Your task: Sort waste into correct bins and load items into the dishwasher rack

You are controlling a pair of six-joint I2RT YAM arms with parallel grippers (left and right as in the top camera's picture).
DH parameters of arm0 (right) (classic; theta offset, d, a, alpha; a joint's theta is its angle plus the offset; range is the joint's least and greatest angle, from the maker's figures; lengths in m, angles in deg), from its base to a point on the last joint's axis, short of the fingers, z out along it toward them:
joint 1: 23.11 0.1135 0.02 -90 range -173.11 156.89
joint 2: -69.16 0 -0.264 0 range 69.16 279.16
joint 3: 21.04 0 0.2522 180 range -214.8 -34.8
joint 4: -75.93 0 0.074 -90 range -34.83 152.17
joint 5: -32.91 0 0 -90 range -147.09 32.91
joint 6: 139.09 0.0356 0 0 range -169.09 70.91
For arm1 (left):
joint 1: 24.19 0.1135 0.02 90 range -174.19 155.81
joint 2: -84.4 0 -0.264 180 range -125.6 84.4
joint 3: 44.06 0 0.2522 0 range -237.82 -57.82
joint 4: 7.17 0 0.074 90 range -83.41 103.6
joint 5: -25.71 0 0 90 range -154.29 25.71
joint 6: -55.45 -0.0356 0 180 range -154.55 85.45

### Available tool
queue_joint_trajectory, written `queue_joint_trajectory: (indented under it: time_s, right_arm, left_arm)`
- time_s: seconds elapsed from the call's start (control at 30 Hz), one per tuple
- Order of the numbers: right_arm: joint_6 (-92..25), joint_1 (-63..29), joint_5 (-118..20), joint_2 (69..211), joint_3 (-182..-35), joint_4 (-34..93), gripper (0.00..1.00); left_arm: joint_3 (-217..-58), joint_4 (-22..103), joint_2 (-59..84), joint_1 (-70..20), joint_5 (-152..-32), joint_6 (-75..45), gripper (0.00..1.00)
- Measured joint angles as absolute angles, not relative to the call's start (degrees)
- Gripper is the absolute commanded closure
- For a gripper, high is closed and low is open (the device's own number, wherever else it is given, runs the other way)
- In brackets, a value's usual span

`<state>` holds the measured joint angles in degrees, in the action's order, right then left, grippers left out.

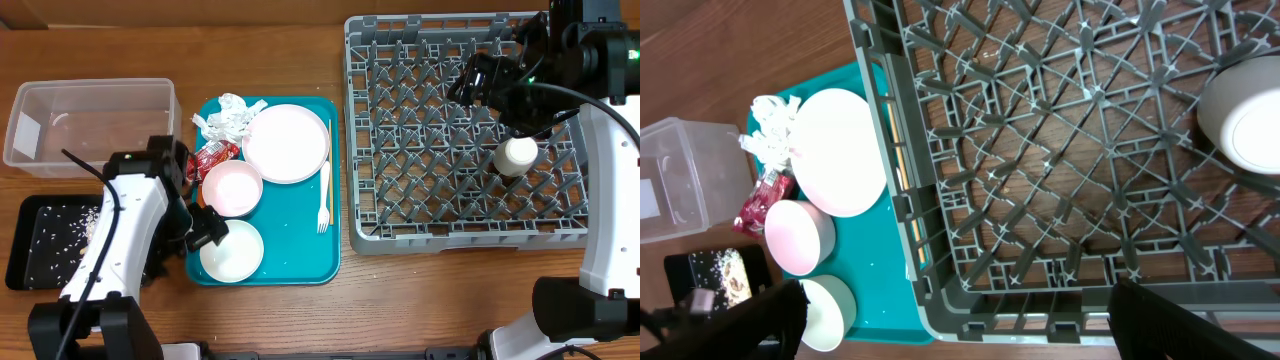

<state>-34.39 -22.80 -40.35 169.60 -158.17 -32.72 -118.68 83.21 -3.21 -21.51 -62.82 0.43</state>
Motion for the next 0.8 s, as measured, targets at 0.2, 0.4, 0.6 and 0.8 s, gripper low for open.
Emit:
queue_joint_trajectory:
  time_s: [0.2, 0.4, 0.6, 0.8]
  right_arm:
    - [-34.37, -22.8, -40.35, 169.6, -158.17, -32.74, 0.0]
    - [-34.37, -22.8, -40.35, 169.6, -158.17, -32.77, 0.0]
    - [-34.39, -22.8, -40.35, 169.6, -158.17, -32.77, 0.0]
    - [-34.37, -22.8, -40.31, 169.6, -158.17, -32.77, 0.0]
  left_arm:
    - [-111.81, 76.85, -3.21, -21.53, -65.05, 0.03, 0.1]
    - [-108.62, 74.41, -3.23, -21.51, -65.81, -0.16, 0.15]
    - [-108.4, 74.19, -3.21, -21.51, -65.88, -0.27, 0.42]
    - [-108.4, 74.17, -3.23, -21.53, -66.03, -0.18, 0.41]
